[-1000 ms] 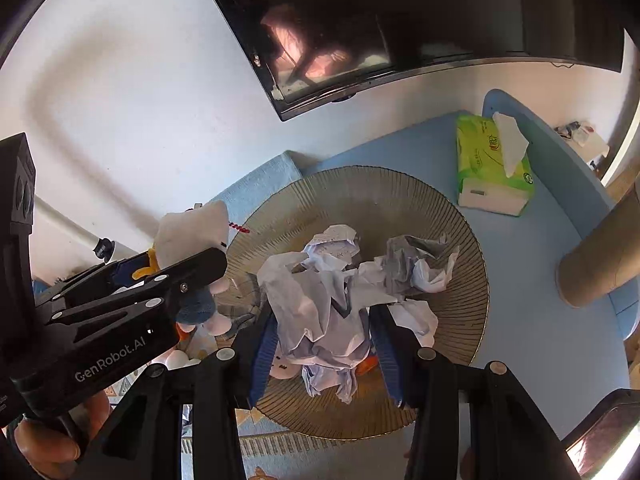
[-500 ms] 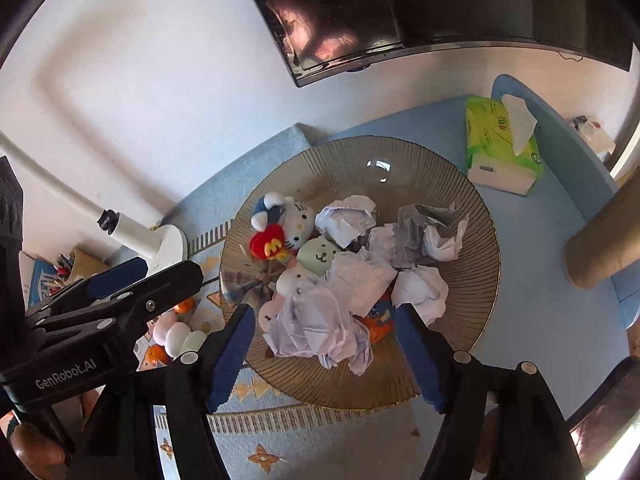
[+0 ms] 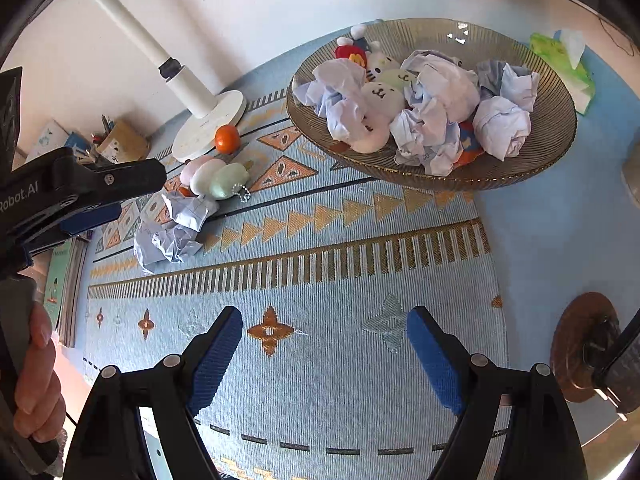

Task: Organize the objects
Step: 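Move both tools back over the rug near the remaining paper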

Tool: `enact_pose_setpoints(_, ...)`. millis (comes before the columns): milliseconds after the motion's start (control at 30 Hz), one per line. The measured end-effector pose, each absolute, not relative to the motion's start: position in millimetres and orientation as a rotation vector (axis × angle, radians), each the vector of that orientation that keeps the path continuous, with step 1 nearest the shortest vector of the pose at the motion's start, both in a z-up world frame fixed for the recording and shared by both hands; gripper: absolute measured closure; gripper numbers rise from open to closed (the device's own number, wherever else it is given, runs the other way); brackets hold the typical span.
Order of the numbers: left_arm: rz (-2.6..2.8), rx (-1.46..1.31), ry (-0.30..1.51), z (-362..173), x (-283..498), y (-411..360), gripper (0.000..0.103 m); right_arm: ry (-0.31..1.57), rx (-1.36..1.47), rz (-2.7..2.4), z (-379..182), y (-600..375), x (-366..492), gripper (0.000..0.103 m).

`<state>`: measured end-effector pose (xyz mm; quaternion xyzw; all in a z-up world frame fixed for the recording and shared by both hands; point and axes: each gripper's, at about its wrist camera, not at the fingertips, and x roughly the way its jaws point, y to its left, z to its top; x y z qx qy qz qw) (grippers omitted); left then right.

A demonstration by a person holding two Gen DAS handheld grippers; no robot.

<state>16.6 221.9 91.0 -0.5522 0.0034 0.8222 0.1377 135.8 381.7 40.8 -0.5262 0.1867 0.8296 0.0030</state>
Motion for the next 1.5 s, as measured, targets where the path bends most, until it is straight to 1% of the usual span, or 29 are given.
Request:
enact_pose_setpoints(133,2.47,-1.597,0.042,80.7,36.0,203.7,0.016,0.53,-1.508,2.673,30.9,380.5,139.1,0.019)
enact_pose_setpoints(167,2.499,-1.596,0.061,77.2,40.1,200.3,0.016,0.522,-1.444,2.69,28.3,381.0,139.2,0.019)
enact_pose_setpoints(200,2.519,-1.591,0.079,73.0,43.7,197.4,0.016,0.509,-1.381,2.698,26.6,380.6,135.5,0.016)
enact_pose_setpoints(267,2.535,-1.587,0.14,60.6,48.9,193.8,0.016,0.498,-1.267,2.697,21.0,380.7,129.5,0.015)
enact_pose_setpoints(400,2.551,-1.511,0.259,27.2,57.0,188.7,0.016,0.546,-1.086,2.682,11.2,379.5,121.0,0.015)
enact_pose_setpoints(467,2.545,-1.501,0.232,12.4,58.8,182.0,0.016,0.567,-1.062,2.654,5.1,377.8,119.5,0.014)
enact_pose_setpoints(533,2.546,-1.482,0.138,6.7,61.4,173.3,0.016,0.519,-1.012,2.64,9.9,376.4,122.8,0.014)
enact_pose_setpoints(567,2.548,-1.472,0.093,4.9,62.3,168.8,0.016,0.526,-0.975,2.655,12.5,376.6,126.6,0.014)
enact_pose_setpoints(600,2.544,-1.469,0.061,3.0,63.1,166.3,0.016,0.543,-0.956,2.669,13.3,378.0,129.3,0.006)
enact_pose_setpoints(633,2.537,-1.469,0.045,0.8,64.0,165.3,0.016,0.564,-0.947,2.678,13.4,380.2,130.9,0.0)
enact_pose_setpoints(700,2.521,-1.46,0.047,-3.5,65.7,165.2,0.016,0.581,-0.928,2.678,13.5,383.0,131.7,0.0)
enact_pose_setpoints(800,2.497,-1.46,0.05,-7.9,68.8,165.9,0.016,0.553,-0.943,2.658,12.2,380.3,129.0,0.0)
enact_pose_setpoints(900,2.484,-1.451,0.027,-4.8,72.4,165.0,0.016,0.467,-0.946,2.674,13.5,368.7,126.7,0.0)
enact_pose_setpoints(1033,2.483,-1.43,0.048,0.9,74.7,165.3,0.016,0.345,-0.933,2.697,16.3,353.2,125.9,0.0)
enact_pose_setpoints(1133,2.483,-1.436,0.029,1.6,73.4,162.5,0.016,0.295,-0.936,2.699,15.9,347.5,125.4,0.0)
enact_pose_setpoints(1500,2.487,-1.473,-0.038,13.7,62.7,161.6,0.016,0.332,-0.969,2.671,11.3,353.1,121.0,0.0)
